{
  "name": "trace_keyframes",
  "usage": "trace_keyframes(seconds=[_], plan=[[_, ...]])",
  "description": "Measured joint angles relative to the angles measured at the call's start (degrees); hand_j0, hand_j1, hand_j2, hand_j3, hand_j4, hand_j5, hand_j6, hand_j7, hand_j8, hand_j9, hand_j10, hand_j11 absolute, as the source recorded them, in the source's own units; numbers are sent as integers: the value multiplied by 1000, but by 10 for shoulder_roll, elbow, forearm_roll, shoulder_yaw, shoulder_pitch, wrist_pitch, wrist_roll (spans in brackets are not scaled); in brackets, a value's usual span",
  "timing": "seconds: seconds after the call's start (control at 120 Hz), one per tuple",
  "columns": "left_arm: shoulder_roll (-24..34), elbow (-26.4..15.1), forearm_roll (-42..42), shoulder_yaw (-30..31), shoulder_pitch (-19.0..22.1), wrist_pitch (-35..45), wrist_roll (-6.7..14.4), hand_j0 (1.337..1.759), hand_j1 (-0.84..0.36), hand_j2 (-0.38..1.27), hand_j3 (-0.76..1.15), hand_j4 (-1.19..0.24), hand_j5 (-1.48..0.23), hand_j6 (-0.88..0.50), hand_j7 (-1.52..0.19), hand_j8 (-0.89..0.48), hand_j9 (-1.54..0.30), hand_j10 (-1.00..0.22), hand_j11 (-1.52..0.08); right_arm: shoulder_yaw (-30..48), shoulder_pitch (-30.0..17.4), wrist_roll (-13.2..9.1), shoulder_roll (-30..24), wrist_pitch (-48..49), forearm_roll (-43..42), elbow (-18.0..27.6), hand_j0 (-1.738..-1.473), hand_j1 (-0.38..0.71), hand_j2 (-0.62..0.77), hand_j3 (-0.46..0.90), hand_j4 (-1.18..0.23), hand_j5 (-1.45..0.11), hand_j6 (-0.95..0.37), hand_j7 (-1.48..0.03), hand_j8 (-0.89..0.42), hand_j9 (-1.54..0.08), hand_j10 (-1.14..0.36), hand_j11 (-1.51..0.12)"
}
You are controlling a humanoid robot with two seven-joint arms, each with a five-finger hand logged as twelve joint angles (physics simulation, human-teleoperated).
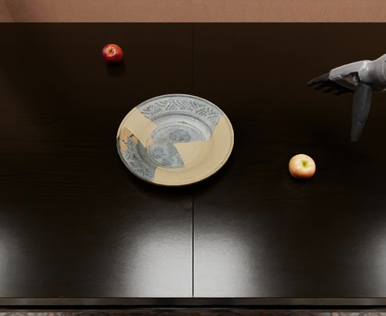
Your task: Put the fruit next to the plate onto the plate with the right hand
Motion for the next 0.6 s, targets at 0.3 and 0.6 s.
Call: trace_keyframes(seconds=[0.3, 0.6], plan=[[0, 0, 0, 0, 0, 0, 0, 1658, 339, 2, 0, -9, -11, -9, -11, -9, -11, -9, -11, 20, 10, -52, 1, 0, 31, 10, -1658, -349, 0, 0, -4, 0, -5, 0, -4, 0, -3, 0], [0, 0, 0, 0, 0, 0, 0, 1658, 339, 2, 0, -9, -11, -9, -11, -9, -11, -9, -11, 51, 10, -158, -14, 0, 43, 121, -1658, -349, 0, 0, -4, 0, -5, 0, -4, 0, -3, 0]])
